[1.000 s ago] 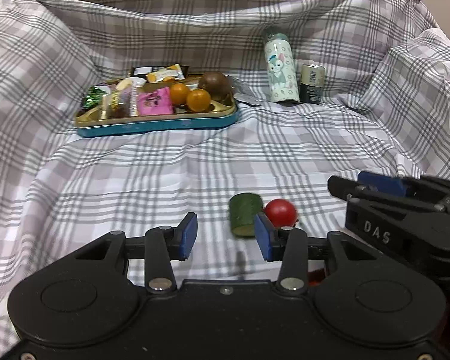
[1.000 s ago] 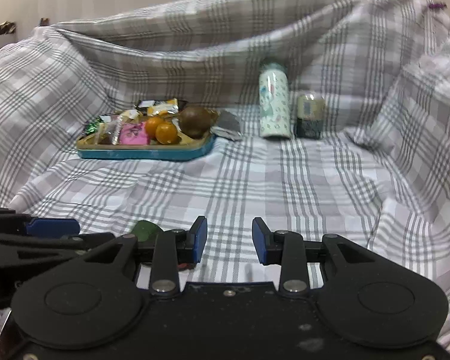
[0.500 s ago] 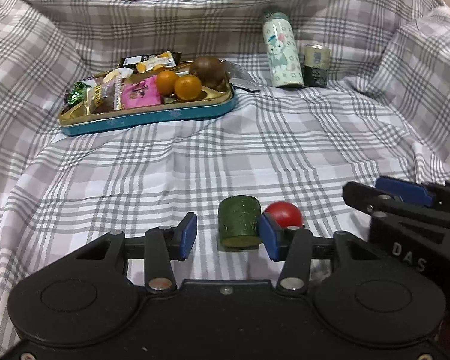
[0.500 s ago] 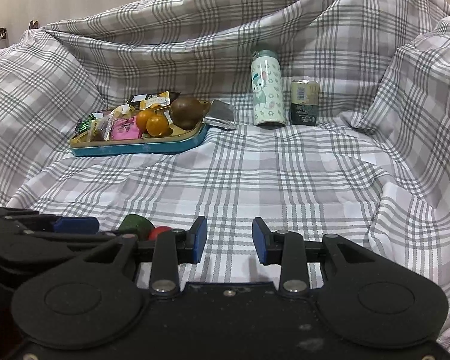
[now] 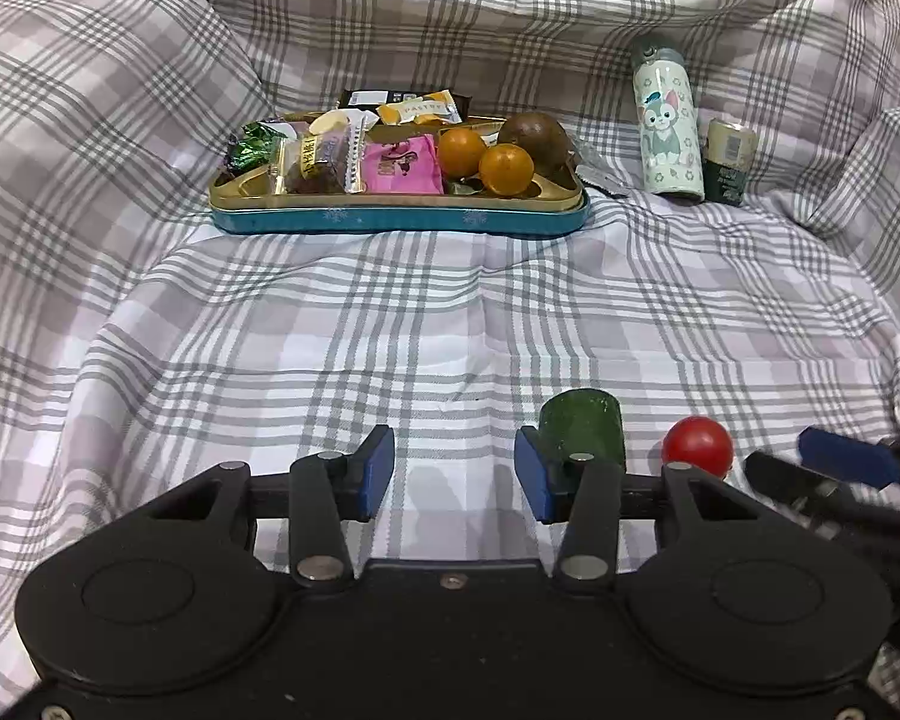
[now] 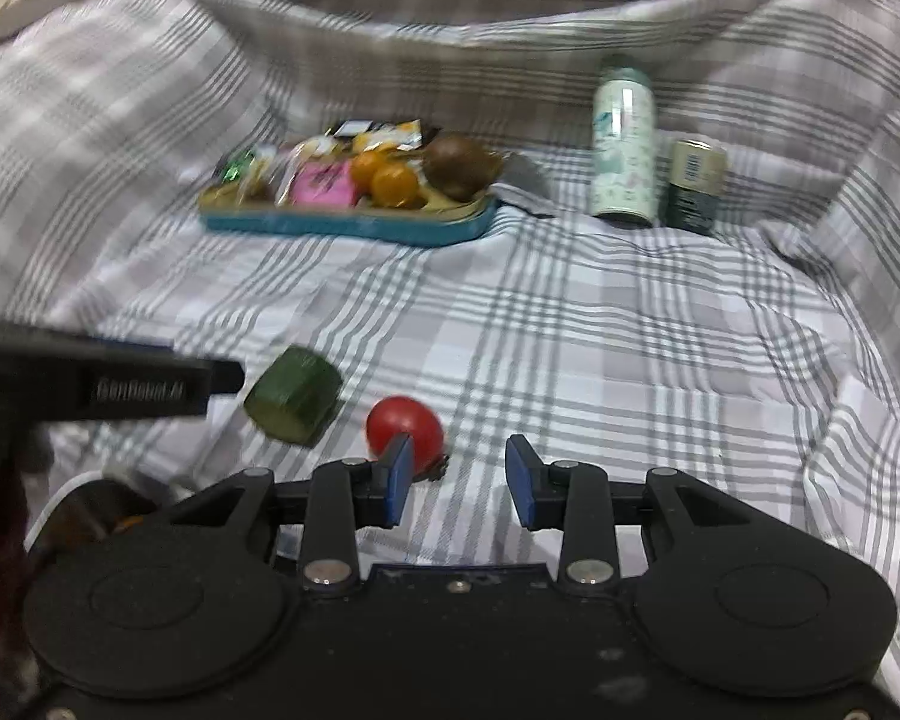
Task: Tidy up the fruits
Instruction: 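Grasp the cucumber piece with the left tool while the right tool grasps the tomato, then lift and carry the held cucumber and tomato back over the steel tray, then lower the cucumber into the tray with the left tool while the right tool releases the tomato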
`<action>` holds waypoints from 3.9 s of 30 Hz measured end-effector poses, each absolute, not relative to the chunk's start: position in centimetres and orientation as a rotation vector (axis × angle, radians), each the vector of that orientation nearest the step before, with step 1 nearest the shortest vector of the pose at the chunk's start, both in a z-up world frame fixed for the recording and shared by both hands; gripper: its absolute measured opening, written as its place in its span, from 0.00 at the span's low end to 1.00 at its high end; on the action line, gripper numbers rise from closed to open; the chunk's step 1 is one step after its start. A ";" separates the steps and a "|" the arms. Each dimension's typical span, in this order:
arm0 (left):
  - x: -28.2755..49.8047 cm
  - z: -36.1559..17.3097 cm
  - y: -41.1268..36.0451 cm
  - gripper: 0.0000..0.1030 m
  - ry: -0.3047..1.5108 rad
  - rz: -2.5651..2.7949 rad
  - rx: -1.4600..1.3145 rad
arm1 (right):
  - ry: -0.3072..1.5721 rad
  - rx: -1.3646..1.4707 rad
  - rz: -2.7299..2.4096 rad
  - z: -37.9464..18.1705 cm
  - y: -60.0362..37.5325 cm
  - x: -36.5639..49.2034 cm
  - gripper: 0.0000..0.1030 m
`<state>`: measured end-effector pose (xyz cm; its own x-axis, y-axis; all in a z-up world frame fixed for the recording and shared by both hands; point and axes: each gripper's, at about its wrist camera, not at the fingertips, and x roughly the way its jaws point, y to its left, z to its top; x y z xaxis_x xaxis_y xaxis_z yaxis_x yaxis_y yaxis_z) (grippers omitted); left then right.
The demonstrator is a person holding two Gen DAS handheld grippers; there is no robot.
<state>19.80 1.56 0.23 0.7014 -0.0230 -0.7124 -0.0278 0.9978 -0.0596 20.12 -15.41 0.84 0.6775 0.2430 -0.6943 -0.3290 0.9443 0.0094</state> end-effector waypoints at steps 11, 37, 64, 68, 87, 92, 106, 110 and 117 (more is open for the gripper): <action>19.7 -0.2 2.8 0.52 0.788 0.017 -0.106 | 0.746 -0.275 0.392 -0.8 -11.9 21.8 0.39; 20.6 0.5 -2.2 0.52 0.776 -0.099 -0.024 | 0.725 0.000 0.192 1.3 -17.2 23.2 0.32; 19.2 0.9 -1.0 0.43 0.793 -0.051 -0.077 | 0.688 -0.010 0.200 1.8 -17.5 21.7 0.32; 17.2 1.7 0.0 0.43 0.781 -0.052 -0.072 | 0.671 0.013 0.203 2.4 -17.9 20.2 0.32; 5.9 2.5 1.8 0.43 0.726 -0.092 -0.102 | 0.683 0.072 0.208 2.4 -18.4 7.1 0.32; 4.5 2.6 0.7 0.43 0.696 -0.138 -0.090 | 0.667 0.055 0.214 2.3 -18.0 4.6 0.32; 4.6 0.3 -0.6 0.43 0.664 -0.167 -0.071 | 0.623 0.034 0.174 2.0 -18.0 3.0 0.33; 4.7 0.1 -0.4 0.43 0.670 -0.156 -0.090 | 0.616 0.013 0.177 2.0 -17.7 2.9 0.33; 4.3 0.1 -1.1 0.43 0.654 -0.143 -0.044 | 0.628 0.018 0.178 1.9 -17.9 3.1 0.33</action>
<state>4.33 -1.06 0.14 0.7840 -0.1469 -0.6031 0.1189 0.9891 -0.0863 3.06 -17.88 1.91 0.7945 0.1715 -0.5825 -0.1604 0.9845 0.0711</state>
